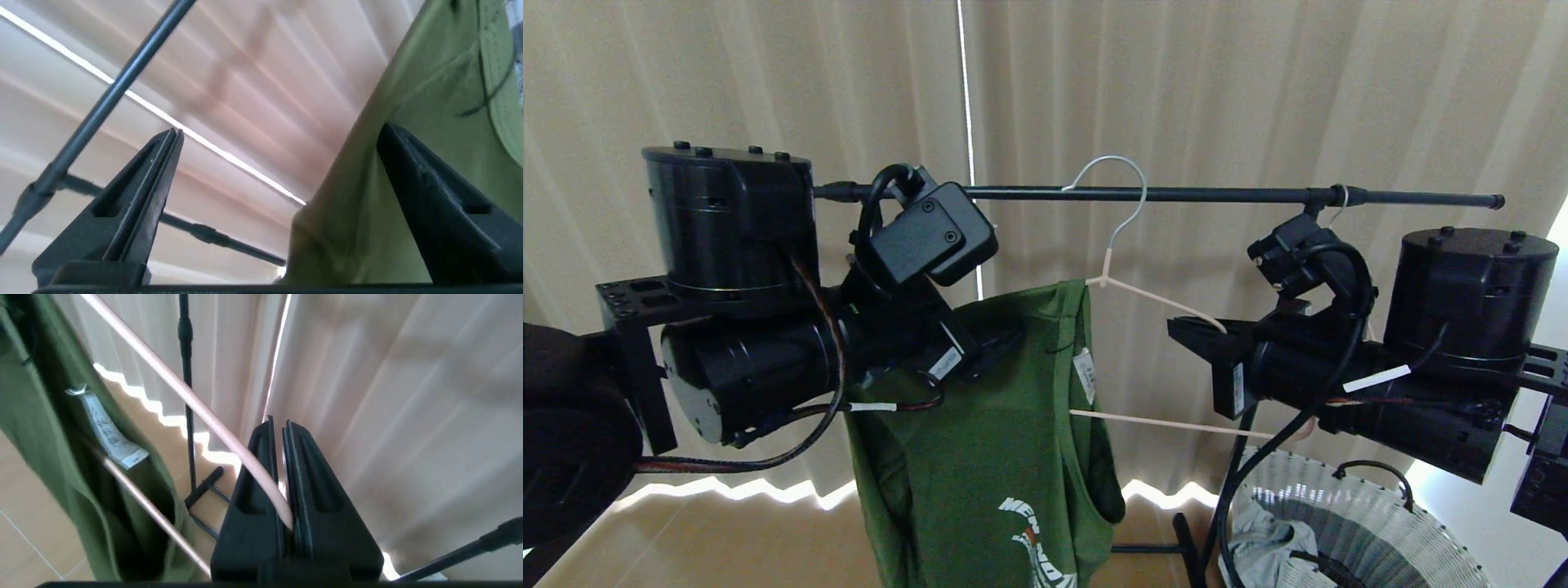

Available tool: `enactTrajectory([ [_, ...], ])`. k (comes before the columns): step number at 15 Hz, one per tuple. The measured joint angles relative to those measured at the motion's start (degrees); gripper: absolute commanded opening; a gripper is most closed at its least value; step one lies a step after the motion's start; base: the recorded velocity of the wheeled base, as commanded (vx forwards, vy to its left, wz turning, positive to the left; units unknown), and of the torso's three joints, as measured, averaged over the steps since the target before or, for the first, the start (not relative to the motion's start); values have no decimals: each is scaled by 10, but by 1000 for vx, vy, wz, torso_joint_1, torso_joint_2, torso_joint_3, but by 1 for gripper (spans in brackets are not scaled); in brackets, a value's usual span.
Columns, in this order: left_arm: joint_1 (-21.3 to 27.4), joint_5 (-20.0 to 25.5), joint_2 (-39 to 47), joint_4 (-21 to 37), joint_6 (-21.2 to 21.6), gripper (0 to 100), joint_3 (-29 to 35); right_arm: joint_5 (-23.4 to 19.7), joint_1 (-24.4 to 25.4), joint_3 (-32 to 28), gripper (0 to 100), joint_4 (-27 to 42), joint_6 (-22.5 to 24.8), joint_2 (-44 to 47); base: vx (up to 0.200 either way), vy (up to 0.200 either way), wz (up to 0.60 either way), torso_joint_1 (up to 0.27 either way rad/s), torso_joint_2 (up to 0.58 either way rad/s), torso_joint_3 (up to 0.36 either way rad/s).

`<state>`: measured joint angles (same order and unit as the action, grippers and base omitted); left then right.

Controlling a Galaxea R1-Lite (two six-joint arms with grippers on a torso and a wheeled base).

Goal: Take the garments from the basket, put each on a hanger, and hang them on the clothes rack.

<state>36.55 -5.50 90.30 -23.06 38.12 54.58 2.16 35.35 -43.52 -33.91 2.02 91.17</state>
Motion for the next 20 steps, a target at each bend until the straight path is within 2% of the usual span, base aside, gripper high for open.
enactTrajectory([
  [2,0,0,8,-8,0,100,0,-6,0,3,0,-1,2,-1,0,0,0,0,0,0],
  [3,0,0,10,-8,0,0,0,-7,0,4,0,0,2,-1,0,0,0,0,0,0],
  [10,0,1,12,-9,1,0,-3,-8,0,2,0,-2,1,-1,0,0,0,0,0,0],
  [14,0,1,11,-16,2,0,-7,-7,0,4,0,-33,3,0,0,0,0,0,0,0],
  [15,0,1,10,-28,3,0,-12,-8,-1,4,100,-33,3,1,0,0,0,0,0,0],
  [17,0,-5,9,-65,5,0,-30,-6,-1,8,100,-39,2,2,0,0,0,0,0,0],
  [19,-3,-31,9,-69,4,0,-35,-2,-3,14,100,-39,1,-1,0,0,0,0,0,0],
  [20,-4,-62,9,-69,3,0,-36,-2,-5,22,100,-40,1,-5,0,0,0,0,0,0],
])
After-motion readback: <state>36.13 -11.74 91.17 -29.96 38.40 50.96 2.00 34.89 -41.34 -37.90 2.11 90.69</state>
